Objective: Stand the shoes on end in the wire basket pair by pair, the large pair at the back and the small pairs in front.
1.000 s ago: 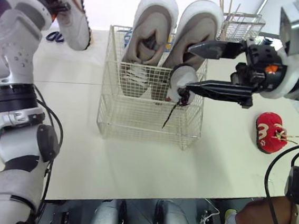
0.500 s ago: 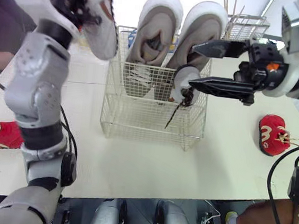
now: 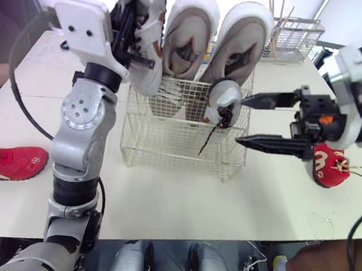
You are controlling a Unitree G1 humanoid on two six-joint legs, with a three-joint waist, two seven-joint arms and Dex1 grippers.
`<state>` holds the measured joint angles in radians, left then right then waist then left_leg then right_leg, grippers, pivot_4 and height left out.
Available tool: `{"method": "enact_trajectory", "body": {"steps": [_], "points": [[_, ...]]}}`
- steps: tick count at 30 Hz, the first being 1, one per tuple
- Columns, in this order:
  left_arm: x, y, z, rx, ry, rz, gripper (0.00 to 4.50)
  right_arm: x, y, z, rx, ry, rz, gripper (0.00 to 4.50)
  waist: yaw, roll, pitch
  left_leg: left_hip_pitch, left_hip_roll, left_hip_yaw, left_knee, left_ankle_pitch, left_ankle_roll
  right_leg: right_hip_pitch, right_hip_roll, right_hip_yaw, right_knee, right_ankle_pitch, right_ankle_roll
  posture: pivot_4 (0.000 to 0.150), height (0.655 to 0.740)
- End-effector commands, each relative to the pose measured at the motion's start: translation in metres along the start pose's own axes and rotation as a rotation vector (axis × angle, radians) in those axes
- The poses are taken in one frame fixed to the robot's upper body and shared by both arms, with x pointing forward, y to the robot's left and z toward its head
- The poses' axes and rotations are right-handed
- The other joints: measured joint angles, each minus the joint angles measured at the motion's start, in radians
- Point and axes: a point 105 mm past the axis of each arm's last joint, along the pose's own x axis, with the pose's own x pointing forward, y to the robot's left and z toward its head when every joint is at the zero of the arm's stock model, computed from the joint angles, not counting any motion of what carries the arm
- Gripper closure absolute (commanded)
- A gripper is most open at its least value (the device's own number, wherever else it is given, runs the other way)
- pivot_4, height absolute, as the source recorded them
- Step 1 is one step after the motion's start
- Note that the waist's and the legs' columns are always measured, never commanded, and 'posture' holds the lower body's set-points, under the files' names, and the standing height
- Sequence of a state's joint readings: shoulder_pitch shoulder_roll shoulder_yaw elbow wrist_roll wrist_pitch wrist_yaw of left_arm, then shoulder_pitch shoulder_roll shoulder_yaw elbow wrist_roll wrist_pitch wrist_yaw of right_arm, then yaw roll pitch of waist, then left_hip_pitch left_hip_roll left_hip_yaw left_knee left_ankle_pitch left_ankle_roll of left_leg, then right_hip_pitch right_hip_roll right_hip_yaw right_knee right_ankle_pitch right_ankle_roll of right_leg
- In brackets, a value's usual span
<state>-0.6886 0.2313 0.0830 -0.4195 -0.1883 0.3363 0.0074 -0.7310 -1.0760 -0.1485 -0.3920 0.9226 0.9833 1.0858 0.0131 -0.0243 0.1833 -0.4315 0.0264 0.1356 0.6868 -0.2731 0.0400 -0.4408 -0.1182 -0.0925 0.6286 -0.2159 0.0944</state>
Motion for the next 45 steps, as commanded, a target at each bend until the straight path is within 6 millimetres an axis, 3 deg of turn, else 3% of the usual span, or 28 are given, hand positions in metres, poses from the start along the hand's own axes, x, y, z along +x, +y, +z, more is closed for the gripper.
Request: {"method": "enact_trajectory", "body": {"steps": [1,13,28,39,40,41,45], "points": [[-0.006,-0.005,0.013,0.035,-0.086,0.011,4.45,-0.007,0.001,0.007,-0.07,0.01,-0.029,0.15,0.0,0.0,0.0,0.0,0.0,0.0,0.0,0.0,0.0,0.0,0.0,0.0,0.0,0.0,0.0,0.15,0.74],[-0.027,-0.017,-0.03,0.006,-0.051,0.025,4.45,-0.011,-0.003,0.013,-0.109,0.023,-0.059,0.15,0.001,0.001,0.0,0.004,0.0,0.0,0.001,-0.002,0.003,0.004,0.0,0.0,0.0,0.0,-0.001,0.15,0.74],[-0.062,-0.059,-0.085,0.086,0.0,-0.153,4.45,-0.01,-0.002,0.021,-0.119,0.022,-0.087,0.15,0.003,0.002,-0.001,0.004,0.0,-0.001,0.006,-0.008,0.012,0.007,-0.005,-0.002,-0.001,-0.001,-0.005,0.15,0.74],[-0.088,-0.058,-0.105,0.245,0.038,-0.174,4.45,-0.009,-0.003,0.022,-0.108,0.019,-0.09,0.15,0.002,0.016,-0.01,0.004,-0.001,-0.002,0.008,-0.011,0.016,0.012,-0.008,-0.004,-0.01,0.0,-0.007,0.15,0.74],[-0.09,-0.057,-0.106,0.254,0.041,-0.174,3.72,-0.008,-0.003,0.022,-0.107,0.018,-0.089,0.15,0.002,0.017,-0.01,0.004,0.0,-0.002,0.008,-0.011,0.016,0.012,-0.008,-0.004,-0.01,0.0,-0.007,0.15,0.74],[-0.091,-0.056,-0.107,0.258,0.047,-0.173,3.41,-0.008,-0.003,0.022,-0.107,0.017,-0.089,0.15,0.001,0.018,-0.011,0.004,0.0,-0.002,0.008,-0.011,0.016,0.012,-0.008,-0.004,-0.01,0.0,-0.008,0.15,0.74],[-0.098,-0.051,-0.11,0.264,0.071,-0.166,1.42,-0.01,-0.005,0.021,-0.105,0.016,-0.09,0.15,0.001,0.022,-0.013,0.004,0.0,-0.002,0.008,-0.011,0.016,0.012,-0.008,-0.004,-0.01,0.0,-0.008,0.15,0.74]]}}
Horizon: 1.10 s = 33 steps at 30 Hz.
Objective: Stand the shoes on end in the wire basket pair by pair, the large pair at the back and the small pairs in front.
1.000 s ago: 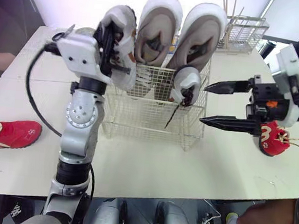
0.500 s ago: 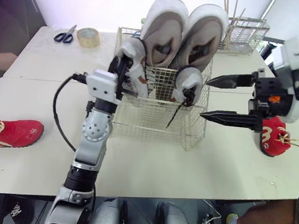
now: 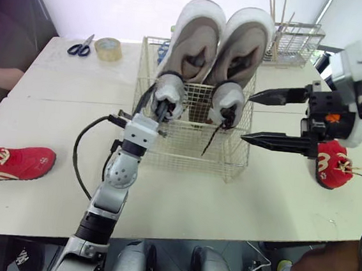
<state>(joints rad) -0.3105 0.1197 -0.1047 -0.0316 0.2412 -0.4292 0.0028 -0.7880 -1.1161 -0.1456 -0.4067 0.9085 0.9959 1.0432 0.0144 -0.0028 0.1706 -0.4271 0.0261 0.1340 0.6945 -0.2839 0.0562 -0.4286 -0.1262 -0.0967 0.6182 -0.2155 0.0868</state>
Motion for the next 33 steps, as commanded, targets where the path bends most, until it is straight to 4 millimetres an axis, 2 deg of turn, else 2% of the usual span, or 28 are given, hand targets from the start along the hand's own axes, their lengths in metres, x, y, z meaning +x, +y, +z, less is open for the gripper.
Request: {"method": "enact_trajectory", "body": {"steps": [1,3,6,9,13,24,29,33], "points": [[-0.012,-0.003,-0.015,0.015,0.075,-0.02,0.9,-0.005,-0.002,0.008,-0.038,-0.019,-0.016,0.15,0.0,0.001,0.0,0.0,0.0,0.0,0.0,0.0,0.0,0.0,0.0,0.0,0.0,0.0,0.0,0.15,0.74],[-0.015,0.004,-0.016,0.027,0.082,-0.01,0.05,-0.005,-0.002,0.006,-0.037,-0.02,-0.015,0.15,-0.002,0.002,-0.001,0.0,0.0,0.0,0.0,0.0,0.0,0.0,0.0,0.0,0.0,0.0,0.0,0.15,0.74],[-0.015,0.021,-0.011,0.005,0.075,0.028,0.05,-0.005,-0.003,0.004,-0.035,-0.022,-0.014,0.15,-0.004,0.002,-0.001,0.0,0.0,0.0,0.0,0.0,0.0,0.0,0.0,0.0,0.0,0.0,0.0,0.15,0.74],[-0.013,0.028,-0.005,-0.039,0.063,0.027,0.05,-0.005,-0.004,0.002,-0.033,-0.026,-0.011,0.15,-0.01,0.003,-0.001,0.0,0.001,0.001,-0.001,0.0,0.0,-0.002,0.001,0.0,0.0,0.0,0.0,0.15,0.74],[-0.015,0.031,0.003,-0.098,0.068,-0.045,0.05,-0.004,-0.007,0.0,-0.033,-0.032,-0.005,0.15,-0.014,0.003,-0.001,0.0,0.003,0.001,-0.001,0.0,0.0,-0.002,0.002,0.0,0.0,0.0,0.0,0.15,0.74],[-0.022,0.063,0.023,-0.125,0.111,-0.167,0.05,0.001,-0.01,-0.006,-0.039,-0.053,0.014,0.15,-0.02,0.003,-0.001,-0.001,0.002,0.001,-0.002,0.0,-0.001,-0.002,0.002,0.0,-0.002,0.0,0.0,0.15,0.74],[-0.029,0.059,0.039,-0.18,0.135,-0.304,0.05,-0.003,-0.013,-0.011,-0.028,-0.041,-0.005,0.15,-0.024,0.003,0.0,-0.001,0.002,0.001,-0.002,0.0,-0.001,-0.002,0.002,0.0,-0.003,0.0,0.0,0.15,0.74],[-0.042,0.056,0.043,-0.316,0.279,-0.478,0.05,-0.016,-0.017,-0.018,0.0,-0.016,-0.057,0.15,-0.024,0.004,0.0,-0.001,0.002,0.001,-0.002,-0.001,-0.002,-0.002,0.002,0.0,-0.003,0.0,0.0,0.15,0.74]]}}
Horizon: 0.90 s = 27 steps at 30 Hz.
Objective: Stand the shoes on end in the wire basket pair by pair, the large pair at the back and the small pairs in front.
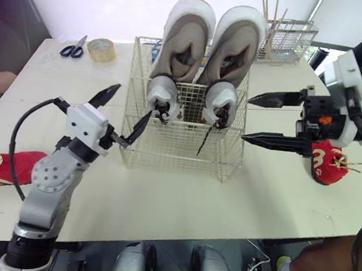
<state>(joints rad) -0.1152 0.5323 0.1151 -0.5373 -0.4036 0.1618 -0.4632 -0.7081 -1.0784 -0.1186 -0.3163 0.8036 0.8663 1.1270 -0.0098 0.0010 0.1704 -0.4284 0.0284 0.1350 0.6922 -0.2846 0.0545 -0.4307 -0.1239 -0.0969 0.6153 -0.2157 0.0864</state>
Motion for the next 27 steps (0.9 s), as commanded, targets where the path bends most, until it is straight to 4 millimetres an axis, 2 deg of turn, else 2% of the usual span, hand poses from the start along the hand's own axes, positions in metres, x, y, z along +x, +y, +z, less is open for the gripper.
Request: {"method": "enact_trajectory", "body": {"steps": [1,6,9,13,17,21,24,27], "points": [[-0.011,-0.001,0.014,-0.102,0.082,-0.155,0.05,-0.021,-0.006,0.005,-0.024,0.007,-0.085,0.15,0.0,0.0,0.0,0.0,0.0,0.0,0.0,0.0,0.0,0.0,0.0,0.0,0.0,0.0,0.0,0.15,0.74],[-0.021,0.013,0.023,-0.149,0.29,-0.386,0.05,-0.046,-0.012,-0.001,0.007,0.037,-0.19,0.15,0.001,0.001,0.002,-0.001,0.0,0.0,0.0,0.0,-0.003,-0.005,0.003,0.0,-0.001,0.0,0.0,0.15,0.74],[-0.026,0.024,0.038,-0.197,0.4,-0.554,0.05,-0.063,-0.022,-0.003,-0.001,0.052,-0.294,0.15,0.001,0.0,0.004,-0.001,-0.001,0.001,-0.001,-0.001,-0.003,-0.005,0.004,0.0,-0.001,-0.001,0.0,0.15,0.74],[-0.02,0.025,0.058,-0.278,0.403,-0.68,0.05,-0.074,-0.033,-0.008,0.024,0.059,-0.393,0.15,-0.001,0.003,0.006,-0.003,0.0,0.003,-0.002,0.005,-0.008,-0.005,0.005,0.0,-0.001,0.0,0.001,0.15,0.74],[-0.002,0.02,0.073,-0.35,0.313,-0.739,0.05,-0.093,-0.052,-0.029,0.058,0.138,-0.599,0.15,0.001,0.003,0.007,-0.003,0.0,0.003,-0.004,0.007,-0.01,-0.005,0.006,0.001,-0.001,0.0,0.003,0.15,0.74],[0.007,0.01,0.086,-0.417,0.24,-0.824,0.05,-0.116,-0.065,-0.058,0.17,0.235,-0.832,0.15,0.0,0.001,0.008,-0.003,0.0,0.003,-0.005,0.008,-0.011,-0.005,0.006,0.001,0.0,0.001,0.005,0.15,0.74],[0.01,0.004,0.087,-0.423,0.236,-0.874,0.05,-0.129,-0.065,-0.077,0.256,0.267,-0.983,0.15,-0.001,0.001,0.008,-0.003,0.0,0.003,-0.005,0.009,-0.012,-0.005,0.006,0.001,0.0,0.001,0.006,0.15,0.74],[0.012,0.0,0.086,-0.439,0.228,-0.908,0.05,-0.135,-0.056,-0.1,0.362,0.267,-1.105,0.15,0.0,0.001,0.007,-0.002,0.0,0.003,-0.007,0.01,-0.013,-0.005,0.007,0.001,0.001,0.001,0.007,0.15,0.74]]}}
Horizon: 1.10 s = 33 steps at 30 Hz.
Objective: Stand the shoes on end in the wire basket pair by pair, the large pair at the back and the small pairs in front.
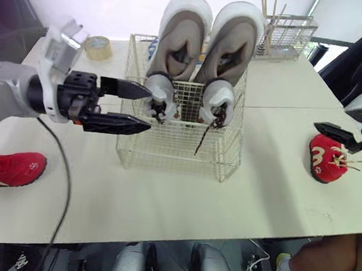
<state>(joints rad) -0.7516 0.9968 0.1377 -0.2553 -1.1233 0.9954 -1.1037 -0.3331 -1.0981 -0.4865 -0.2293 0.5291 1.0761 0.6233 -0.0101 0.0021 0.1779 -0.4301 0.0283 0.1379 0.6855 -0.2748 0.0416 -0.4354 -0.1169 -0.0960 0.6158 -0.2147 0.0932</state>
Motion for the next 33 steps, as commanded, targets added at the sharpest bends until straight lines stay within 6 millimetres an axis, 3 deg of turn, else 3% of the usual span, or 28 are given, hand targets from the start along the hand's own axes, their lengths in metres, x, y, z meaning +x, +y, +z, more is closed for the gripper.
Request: {"method": "enact_trajectory", "body": {"steps": [1,11,15,33], "points": [[0.003,-0.004,0.005,0.015,-0.006,-0.048,0.05,-0.01,-0.011,-0.013,0.11,-0.01,-0.175,0.15,0.0,0.0,0.0,0.0,0.0,0.0,-0.001,0.001,-0.001,0.0,0.0,0.0,0.0,0.0,0.0,0.15,0.74],[0.016,-0.005,0.0,-0.012,-0.03,-0.106,0.05,-0.023,-0.019,-0.087,0.312,0.0,-0.416,0.15,0.005,-0.001,0.0,0.003,0.0,-0.003,-0.002,0.002,-0.003,0.003,0.002,0.0,0.002,-0.001,0.002,0.15,0.74],[0.018,-0.006,0.0,-0.014,-0.037,-0.105,0.05,-0.02,-0.017,-0.108,0.348,0.009,-0.396,0.15,-0.002,0.0,0.0,0.003,-0.001,-0.003,-0.002,0.002,-0.003,0.003,0.002,0.001,0.002,-0.001,0.001,0.15,0.74],[0.022,-0.002,-0.002,0.005,-0.045,-0.036,0.05,0.032,-0.011,-0.127,0.409,-0.028,-0.274,0.15,-0.006,-0.001,0.0,0.005,0.0,-0.003,-0.001,0.002,-0.003,0.005,0.003,0.001,0.003,-0.001,0.001,0.15,0.74]]}}
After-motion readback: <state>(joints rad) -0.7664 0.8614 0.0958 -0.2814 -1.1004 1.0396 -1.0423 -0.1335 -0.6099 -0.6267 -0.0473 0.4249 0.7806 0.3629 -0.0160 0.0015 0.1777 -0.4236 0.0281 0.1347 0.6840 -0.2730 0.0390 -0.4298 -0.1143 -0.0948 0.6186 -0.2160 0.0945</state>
